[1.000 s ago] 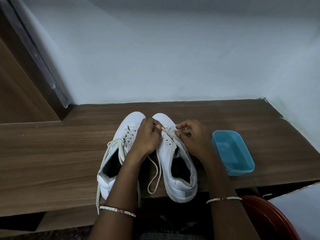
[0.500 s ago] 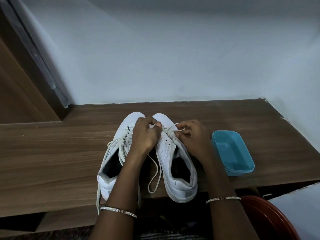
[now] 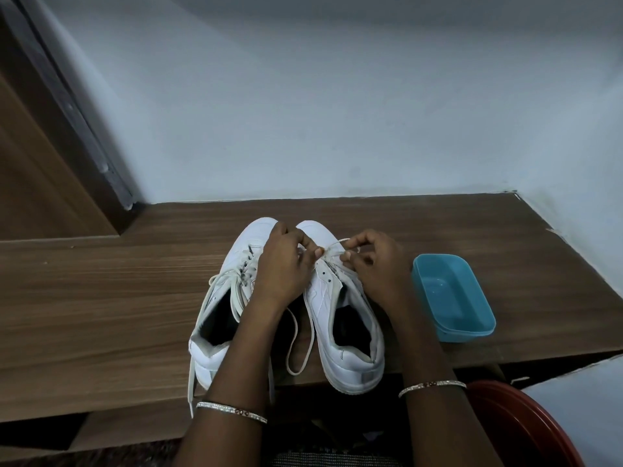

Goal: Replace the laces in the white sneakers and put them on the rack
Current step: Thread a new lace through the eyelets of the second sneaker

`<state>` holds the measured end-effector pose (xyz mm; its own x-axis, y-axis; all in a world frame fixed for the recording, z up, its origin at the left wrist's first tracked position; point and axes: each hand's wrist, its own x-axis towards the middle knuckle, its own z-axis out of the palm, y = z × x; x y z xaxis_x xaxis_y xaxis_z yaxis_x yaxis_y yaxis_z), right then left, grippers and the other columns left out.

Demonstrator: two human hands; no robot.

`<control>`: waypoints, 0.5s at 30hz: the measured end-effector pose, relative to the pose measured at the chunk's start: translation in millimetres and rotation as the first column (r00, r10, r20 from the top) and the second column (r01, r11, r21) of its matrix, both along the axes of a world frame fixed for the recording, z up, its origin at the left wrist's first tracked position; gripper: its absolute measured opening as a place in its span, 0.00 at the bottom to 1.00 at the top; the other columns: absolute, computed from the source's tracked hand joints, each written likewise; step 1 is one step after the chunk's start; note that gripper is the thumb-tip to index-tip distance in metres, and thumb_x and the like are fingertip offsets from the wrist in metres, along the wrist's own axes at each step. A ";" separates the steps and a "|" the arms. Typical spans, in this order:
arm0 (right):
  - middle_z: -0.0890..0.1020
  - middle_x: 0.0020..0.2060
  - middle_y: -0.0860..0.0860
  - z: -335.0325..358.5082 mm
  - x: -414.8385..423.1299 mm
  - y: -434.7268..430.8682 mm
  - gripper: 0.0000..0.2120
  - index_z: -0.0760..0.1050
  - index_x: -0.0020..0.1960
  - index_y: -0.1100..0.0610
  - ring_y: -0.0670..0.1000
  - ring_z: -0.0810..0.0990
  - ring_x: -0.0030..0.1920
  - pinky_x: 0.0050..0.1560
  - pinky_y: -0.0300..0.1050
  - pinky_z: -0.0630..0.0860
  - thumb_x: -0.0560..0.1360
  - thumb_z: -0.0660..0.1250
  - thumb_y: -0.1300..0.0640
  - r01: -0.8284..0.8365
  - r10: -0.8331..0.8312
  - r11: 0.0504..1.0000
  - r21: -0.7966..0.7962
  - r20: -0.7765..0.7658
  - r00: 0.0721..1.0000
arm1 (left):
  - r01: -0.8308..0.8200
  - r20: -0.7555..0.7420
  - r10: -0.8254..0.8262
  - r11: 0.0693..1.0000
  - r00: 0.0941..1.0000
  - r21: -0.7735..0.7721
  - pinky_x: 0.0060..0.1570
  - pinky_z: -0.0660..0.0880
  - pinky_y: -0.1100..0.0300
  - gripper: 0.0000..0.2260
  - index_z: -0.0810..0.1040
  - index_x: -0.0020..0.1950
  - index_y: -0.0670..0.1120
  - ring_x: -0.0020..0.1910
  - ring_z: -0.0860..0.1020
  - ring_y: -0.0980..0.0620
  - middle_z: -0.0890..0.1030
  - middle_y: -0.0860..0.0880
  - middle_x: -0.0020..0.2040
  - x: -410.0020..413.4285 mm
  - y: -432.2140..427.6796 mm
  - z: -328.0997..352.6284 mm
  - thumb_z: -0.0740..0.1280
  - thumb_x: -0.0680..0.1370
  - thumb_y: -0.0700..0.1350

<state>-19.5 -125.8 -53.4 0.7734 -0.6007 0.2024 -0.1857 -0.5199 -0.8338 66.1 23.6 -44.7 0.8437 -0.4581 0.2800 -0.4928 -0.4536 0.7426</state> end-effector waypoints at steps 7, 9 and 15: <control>0.82 0.39 0.50 0.9 -0.8 2.0 0.08 0.77 0.45 0.56 0.43 0.84 0.37 0.38 0.38 0.81 0.74 0.71 0.68 0.034 -0.040 0.997 0.068 0.094 0.995 | -0.024 -0.220 0.004 0.996 0.976 -0.090 0.48 0.71 0.53 0.10 0.71 0.41 0.48 0.50 0.76 0.41 0.75 0.50 0.41 0.2 -2.0 -2.6 0.60 0.83 0.44; 0.81 0.42 0.47 2.0 -0.7 2.7 0.10 0.77 0.49 0.55 0.44 0.82 0.38 0.40 0.38 0.80 0.73 0.72 0.67 0.056 -0.060 0.997 0.045 0.091 0.994 | -0.060 -0.231 0.038 0.994 0.972 -0.089 0.52 0.72 0.51 0.08 0.73 0.44 0.48 0.52 0.76 0.42 0.77 0.48 0.46 -0.3 -0.9 -0.2 0.60 0.83 0.44; 0.83 0.46 0.47 -2.5 1.9 -3.3 0.11 0.81 0.53 0.54 0.47 0.82 0.45 0.49 0.44 0.79 0.73 0.75 0.51 -0.006 -0.006 0.997 -0.080 -0.155 0.988 | -0.060 -0.251 0.075 0.996 0.965 0.066 0.55 0.71 0.52 0.14 0.73 0.60 0.43 0.58 0.75 0.44 0.77 0.43 0.57 6.0 12.0 9.7 0.63 0.79 0.49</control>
<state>-17.6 -129.1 -55.9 0.7993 -0.5872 0.1275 -0.3095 -0.5842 -0.7503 72.1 35.6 -35.0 0.9133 -0.4064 0.0280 -0.2586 -0.5252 0.8107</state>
